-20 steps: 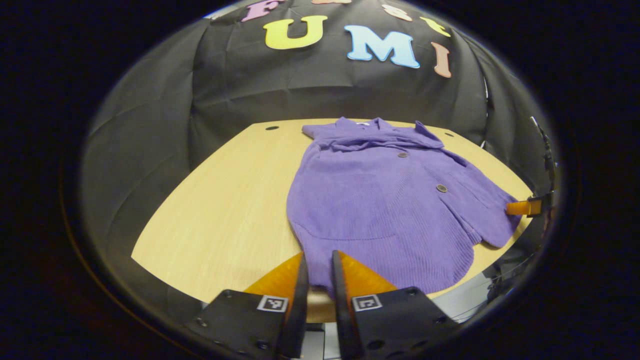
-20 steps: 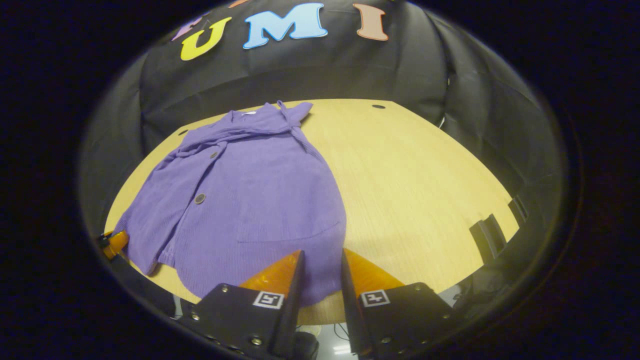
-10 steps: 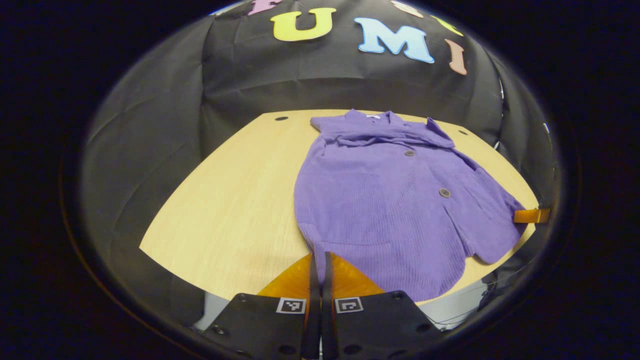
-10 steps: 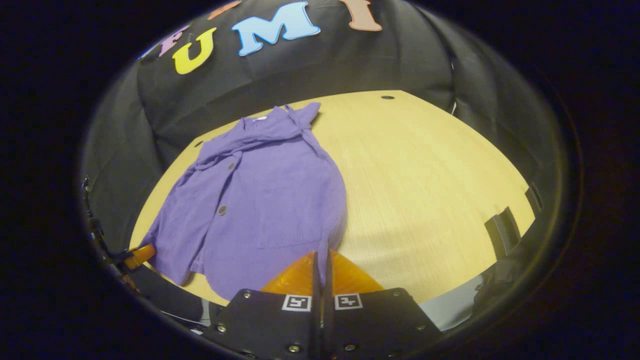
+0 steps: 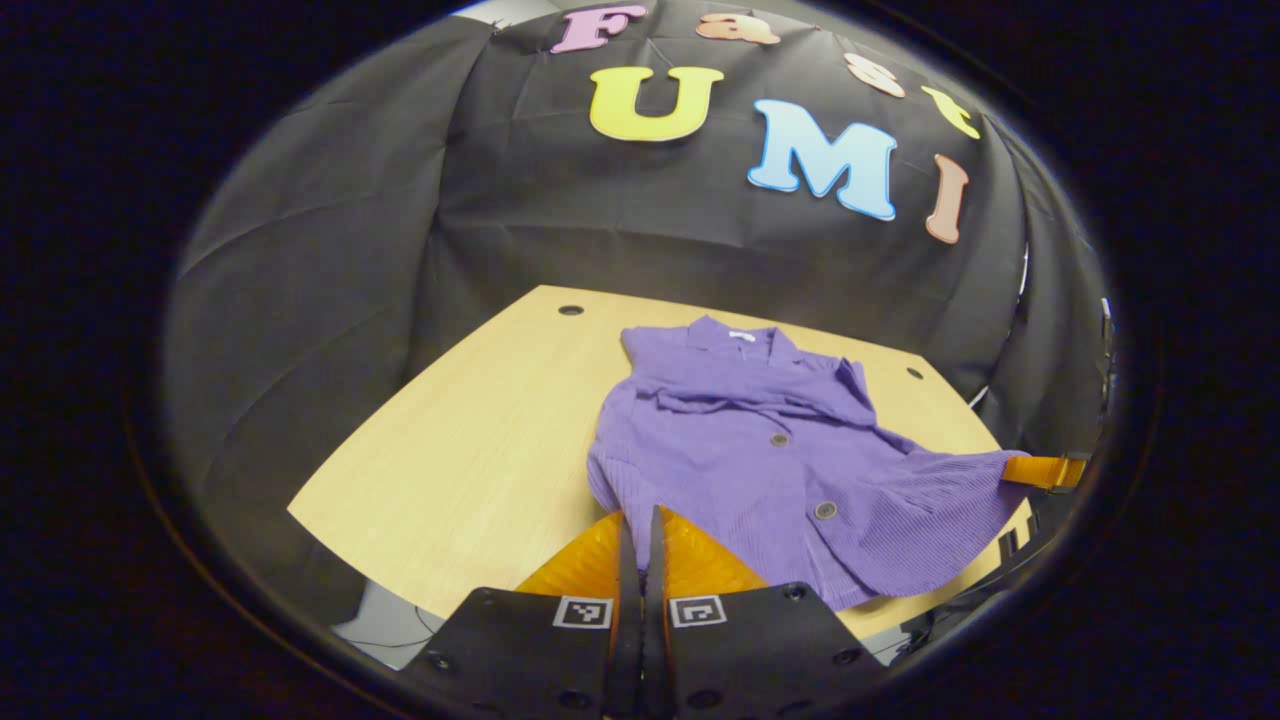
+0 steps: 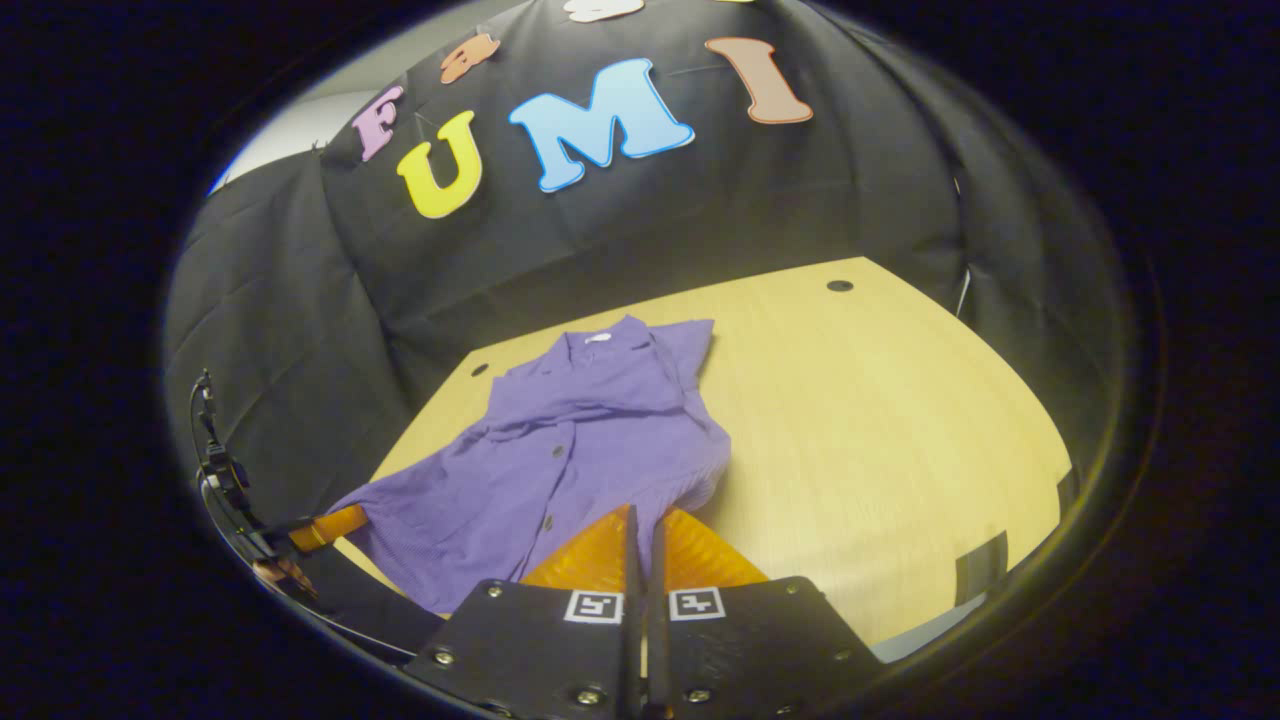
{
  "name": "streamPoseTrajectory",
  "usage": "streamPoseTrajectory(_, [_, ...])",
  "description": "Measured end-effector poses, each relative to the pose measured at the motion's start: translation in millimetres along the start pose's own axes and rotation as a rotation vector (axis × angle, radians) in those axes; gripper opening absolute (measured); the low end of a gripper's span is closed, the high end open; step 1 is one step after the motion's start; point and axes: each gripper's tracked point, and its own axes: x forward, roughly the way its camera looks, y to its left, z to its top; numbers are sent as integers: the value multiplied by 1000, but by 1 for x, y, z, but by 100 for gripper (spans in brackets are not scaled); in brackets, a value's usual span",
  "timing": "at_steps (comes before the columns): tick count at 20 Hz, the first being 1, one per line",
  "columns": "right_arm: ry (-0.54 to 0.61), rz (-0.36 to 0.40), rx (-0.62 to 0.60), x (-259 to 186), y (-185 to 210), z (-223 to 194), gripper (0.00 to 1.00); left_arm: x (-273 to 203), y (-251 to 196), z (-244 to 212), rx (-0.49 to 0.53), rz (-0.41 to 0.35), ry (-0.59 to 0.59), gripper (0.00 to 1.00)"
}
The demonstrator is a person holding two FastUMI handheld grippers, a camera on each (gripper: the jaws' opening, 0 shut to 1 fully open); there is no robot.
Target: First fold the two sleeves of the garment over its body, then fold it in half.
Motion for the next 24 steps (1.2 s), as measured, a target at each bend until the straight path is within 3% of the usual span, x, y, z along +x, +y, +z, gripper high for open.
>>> streamPoseTrajectory(3, [-27, 29, 3, 5, 12, 30, 2, 12, -11, 42, -12, -38, -49, 7])
streamPoseTrajectory(8, [-124, 5, 33, 31, 22, 92, 3, 58, -21, 116, -15, -112, -119, 7])
streamPoseTrajectory(17, [-180, -121, 66, 110, 18, 170, 2, 177, -15, 212, -28, -225, -133, 7])
streamPoseTrajectory(24, [-171, -179, 20, 168, 2, 216, 2, 258, -24, 254, -7, -228, -145, 7])
